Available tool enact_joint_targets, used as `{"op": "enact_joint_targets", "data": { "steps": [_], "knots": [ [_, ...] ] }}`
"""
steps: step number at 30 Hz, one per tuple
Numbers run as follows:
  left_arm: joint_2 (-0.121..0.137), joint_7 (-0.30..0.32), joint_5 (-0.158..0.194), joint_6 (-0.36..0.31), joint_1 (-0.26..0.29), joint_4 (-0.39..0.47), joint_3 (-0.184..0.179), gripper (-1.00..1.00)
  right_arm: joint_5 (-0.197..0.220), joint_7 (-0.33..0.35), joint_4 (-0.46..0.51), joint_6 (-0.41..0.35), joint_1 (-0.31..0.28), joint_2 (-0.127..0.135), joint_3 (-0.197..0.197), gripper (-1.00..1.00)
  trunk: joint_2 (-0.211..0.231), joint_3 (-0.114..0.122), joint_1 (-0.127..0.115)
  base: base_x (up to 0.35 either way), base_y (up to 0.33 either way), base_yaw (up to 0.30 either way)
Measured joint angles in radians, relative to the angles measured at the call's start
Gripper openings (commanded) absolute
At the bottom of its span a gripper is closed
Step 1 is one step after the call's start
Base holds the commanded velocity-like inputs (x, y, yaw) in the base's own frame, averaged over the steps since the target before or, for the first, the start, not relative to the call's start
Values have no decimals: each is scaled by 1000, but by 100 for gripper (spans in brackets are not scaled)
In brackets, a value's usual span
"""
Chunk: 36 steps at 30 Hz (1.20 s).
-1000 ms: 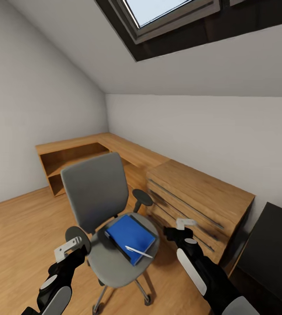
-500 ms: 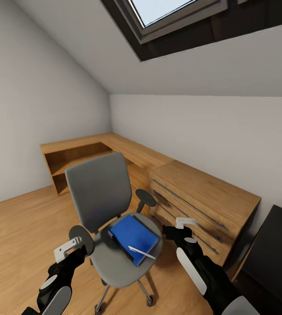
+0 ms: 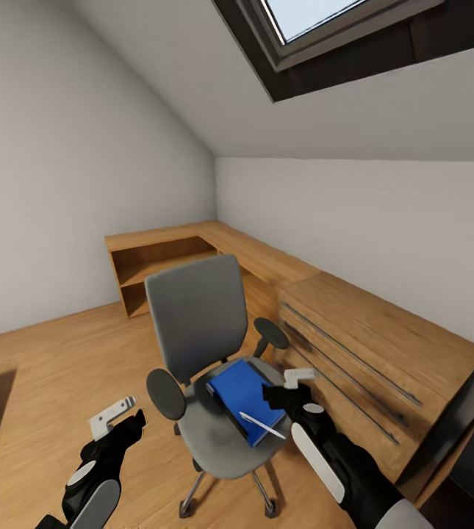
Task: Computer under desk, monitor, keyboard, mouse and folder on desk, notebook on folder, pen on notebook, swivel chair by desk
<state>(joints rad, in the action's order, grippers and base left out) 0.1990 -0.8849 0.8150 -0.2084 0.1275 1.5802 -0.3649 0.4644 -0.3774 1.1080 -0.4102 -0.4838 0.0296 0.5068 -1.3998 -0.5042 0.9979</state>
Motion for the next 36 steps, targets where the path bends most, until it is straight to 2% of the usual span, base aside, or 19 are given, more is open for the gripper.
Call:
{"op": "enact_joint_targets", "data": {
  "steps": [4,7,10,14,20,21,24,26,32,36],
  "knots": [
    [1,0,0,-1,0,1,1,100,-6,89,-4,-3,0,14,4,100,-28,-15,15,0,0,194],
    [1,0,0,-1,0,1,2,100,-8,159,-4,-3,0,44,5,100,-49,-25,27,0,0,59],
    [1,0,0,-1,0,1,2,100,-12,269,-9,-3,0,79,5,100,-70,-35,38,0,0,13],
    [1,0,0,-1,0,1,1,100,-20,290,-23,-2,0,97,3,100,-98,-47,54,0,0,4],
    [1,0,0,-1,0,1,1,100,-23,292,-28,-2,0,99,2,100,-140,-66,77,0,0,3],
    [1,0,0,-1,0,1,0,100,-40,296,-49,1,0,102,2,100,-147,-69,80,0,0,1],
    [0,-1,0,-1,0,0,-4,100,-127,301,-116,50,0,104,2,100,-168,-79,92,0,0,0],
    [0,-1,0,-1,0,0,-5,100,-163,302,-144,86,0,104,5,100,-182,-85,100,0,0,0],
    [-1,-2,-1,-1,0,0,-10,100,-217,302,-257,175,-1,98,5,100,-224,-104,123,0,0,0],
    [-2,-3,-3,-2,0,0,-24,100,-239,310,-319,197,-2,96,5,100,-252,-116,138,0,0,0]
  ]
}}
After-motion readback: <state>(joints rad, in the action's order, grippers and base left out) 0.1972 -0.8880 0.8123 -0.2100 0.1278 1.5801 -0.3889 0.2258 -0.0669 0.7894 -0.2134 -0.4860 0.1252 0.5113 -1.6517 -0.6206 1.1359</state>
